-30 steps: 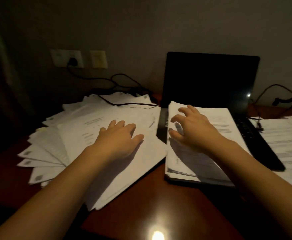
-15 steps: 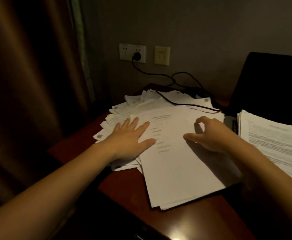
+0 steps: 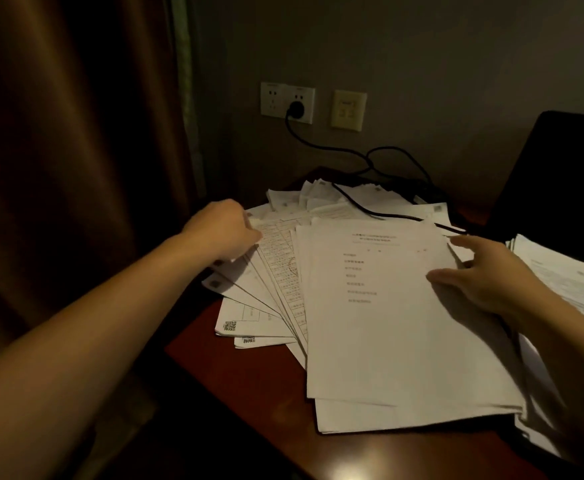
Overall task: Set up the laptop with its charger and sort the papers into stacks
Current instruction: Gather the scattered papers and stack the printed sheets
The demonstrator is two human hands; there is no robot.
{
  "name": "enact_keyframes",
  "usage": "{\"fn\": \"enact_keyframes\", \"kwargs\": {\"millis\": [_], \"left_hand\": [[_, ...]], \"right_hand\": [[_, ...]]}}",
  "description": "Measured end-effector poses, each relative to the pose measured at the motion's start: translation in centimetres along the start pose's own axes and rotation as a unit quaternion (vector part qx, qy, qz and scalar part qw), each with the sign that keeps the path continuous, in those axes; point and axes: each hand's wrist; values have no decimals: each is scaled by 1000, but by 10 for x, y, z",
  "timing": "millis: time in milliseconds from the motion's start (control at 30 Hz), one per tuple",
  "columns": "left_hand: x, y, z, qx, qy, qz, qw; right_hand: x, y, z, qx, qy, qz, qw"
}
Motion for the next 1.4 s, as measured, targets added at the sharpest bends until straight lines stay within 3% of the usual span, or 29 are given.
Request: {"fn": "enact_keyframes", "kwargs": {"millis": [167, 333, 467, 567, 633, 700, 767, 833, 1133, 1300, 1400], "left_hand": [[-1, -4, -23, -39, 134, -11, 990], [0, -33, -43, 62, 132, 31, 989], [29, -39, -45, 71, 133, 44, 988], [35, -39, -45, 93, 124, -64, 986], [33, -40, -45, 41, 99, -275, 955], [28, -38, -43, -50, 78, -471, 877], [23, -36, -38, -103, 77, -578, 806], [22, -33, -34, -119, 81, -619, 772], [32, -46, -52, -94, 151, -618, 766], [33, -58, -53, -44, 65, -643, 762], [31, -56, -48, -30, 63, -692, 718]], "right_hand": [[5, 1, 0, 24, 22, 30, 999], [3, 12, -7, 3, 31, 69, 997], [1, 10, -5, 40, 45, 60, 996], [-1, 8, -4, 41, 44, 44, 997], [1, 7, -6, 25, 23, 44, 998], [3, 6, -8, -9, -27, 38, 999], [6, 5, -8, -37, -78, 45, 995], [9, 5, -8, -31, -93, 67, 993], [16, 5, -5, 2, -83, 237, 968], [15, 8, -7, -29, -72, 249, 965], [15, 8, -8, -38, -48, 272, 960]]}}
Point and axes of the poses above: each hand's wrist, its own z-axis towards the middle knuckle, its own x-axis out of the palm, y = z × x, and after that the axes turned 1 degree about -x, right-handed
